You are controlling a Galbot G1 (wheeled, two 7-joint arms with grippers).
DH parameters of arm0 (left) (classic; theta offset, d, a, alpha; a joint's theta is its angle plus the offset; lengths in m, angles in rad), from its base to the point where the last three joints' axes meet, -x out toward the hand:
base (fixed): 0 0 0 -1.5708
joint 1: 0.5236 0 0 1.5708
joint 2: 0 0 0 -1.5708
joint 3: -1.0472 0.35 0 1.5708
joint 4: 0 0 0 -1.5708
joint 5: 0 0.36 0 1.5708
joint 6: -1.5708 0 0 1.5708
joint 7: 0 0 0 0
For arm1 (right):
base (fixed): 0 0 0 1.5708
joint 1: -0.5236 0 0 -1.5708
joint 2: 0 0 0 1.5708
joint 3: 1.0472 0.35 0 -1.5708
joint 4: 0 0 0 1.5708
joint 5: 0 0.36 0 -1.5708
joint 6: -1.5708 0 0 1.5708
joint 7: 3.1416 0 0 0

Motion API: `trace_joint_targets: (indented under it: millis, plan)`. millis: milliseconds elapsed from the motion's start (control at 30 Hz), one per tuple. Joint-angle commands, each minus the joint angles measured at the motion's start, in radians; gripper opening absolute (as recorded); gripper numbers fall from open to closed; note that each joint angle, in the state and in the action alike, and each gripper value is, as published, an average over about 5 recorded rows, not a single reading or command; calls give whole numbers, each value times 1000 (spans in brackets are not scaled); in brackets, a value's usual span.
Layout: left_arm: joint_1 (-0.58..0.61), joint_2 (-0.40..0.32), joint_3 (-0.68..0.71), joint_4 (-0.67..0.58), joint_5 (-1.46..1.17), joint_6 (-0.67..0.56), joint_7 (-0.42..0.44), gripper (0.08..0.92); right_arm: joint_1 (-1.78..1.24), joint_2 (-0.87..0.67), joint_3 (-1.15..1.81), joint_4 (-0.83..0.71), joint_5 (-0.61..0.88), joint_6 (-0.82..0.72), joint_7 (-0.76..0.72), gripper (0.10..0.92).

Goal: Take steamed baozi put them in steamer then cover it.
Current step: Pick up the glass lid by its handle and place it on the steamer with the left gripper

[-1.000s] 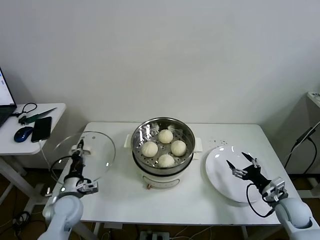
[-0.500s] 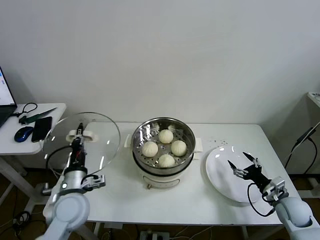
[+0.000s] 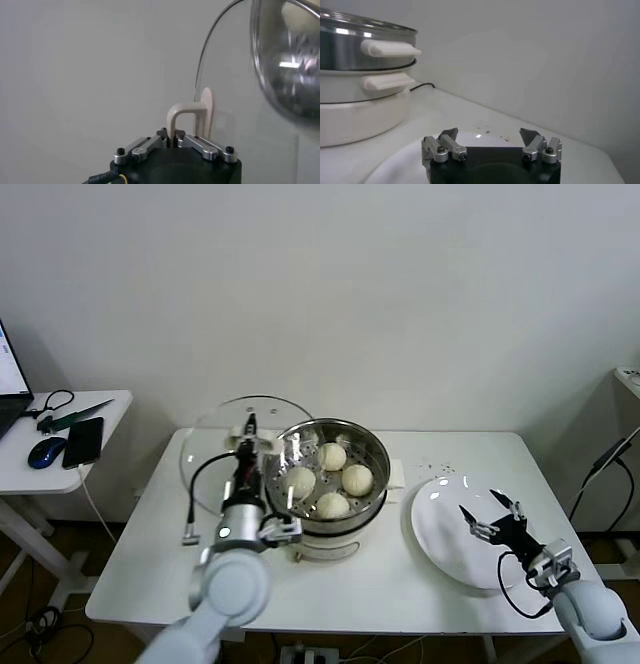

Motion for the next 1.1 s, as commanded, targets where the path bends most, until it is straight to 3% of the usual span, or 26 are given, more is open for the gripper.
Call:
trace_joint_targets:
  millis: [33,200,367,1100]
  plan:
    - [-160,-276,200,160,123,56,117,150,-7,2,15,-9,-7,6,-2,823]
    - [-165,-351,203,241,134,56,99,150,-9,7,19,-10,-11,9,-3,823]
    - [-155,-381,177,308,134,56,84,150,-10,8,19,-7,-13,10,-4,823]
    - [-136,-376,81,419,104,56,16,150,0,14,10,-16,-31,16,-5,823]
